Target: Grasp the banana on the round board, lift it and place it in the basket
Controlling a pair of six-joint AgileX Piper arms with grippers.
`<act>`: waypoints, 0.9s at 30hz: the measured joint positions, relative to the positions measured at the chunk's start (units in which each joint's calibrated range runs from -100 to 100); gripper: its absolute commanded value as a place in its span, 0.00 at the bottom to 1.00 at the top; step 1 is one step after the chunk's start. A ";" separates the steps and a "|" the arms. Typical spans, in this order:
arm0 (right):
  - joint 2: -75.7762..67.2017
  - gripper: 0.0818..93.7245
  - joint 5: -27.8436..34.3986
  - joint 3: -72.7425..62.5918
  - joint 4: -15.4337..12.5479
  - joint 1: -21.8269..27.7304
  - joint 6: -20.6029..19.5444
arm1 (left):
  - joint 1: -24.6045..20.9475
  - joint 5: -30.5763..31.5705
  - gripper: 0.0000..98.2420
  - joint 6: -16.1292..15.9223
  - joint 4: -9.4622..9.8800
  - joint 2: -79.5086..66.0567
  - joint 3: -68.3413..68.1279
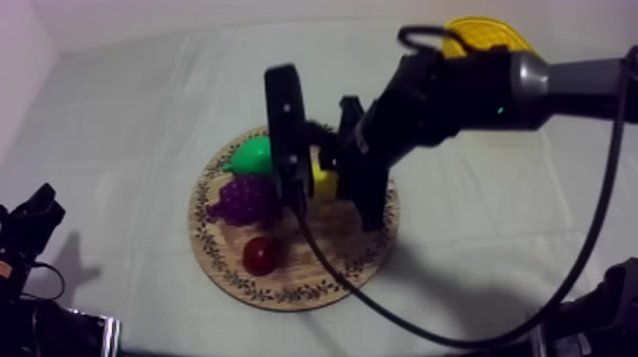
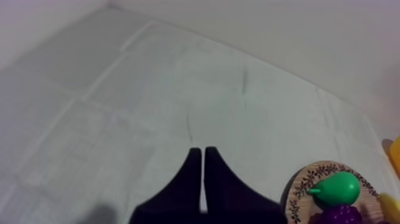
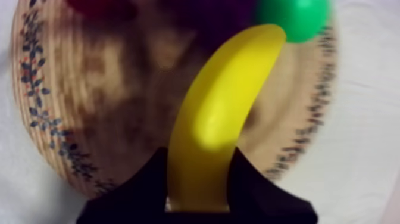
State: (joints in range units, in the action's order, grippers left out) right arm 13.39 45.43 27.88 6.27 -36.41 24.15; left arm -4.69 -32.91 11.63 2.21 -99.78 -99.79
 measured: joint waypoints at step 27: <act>-9.63 0.29 12.23 -16.40 -2.90 25.53 7.80 | 0.00 0.00 0.00 0.00 0.00 0.00 0.00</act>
State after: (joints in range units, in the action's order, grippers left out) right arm 3.76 57.66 11.47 3.37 -10.89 31.95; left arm -4.69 -32.91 11.63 2.21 -99.78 -99.79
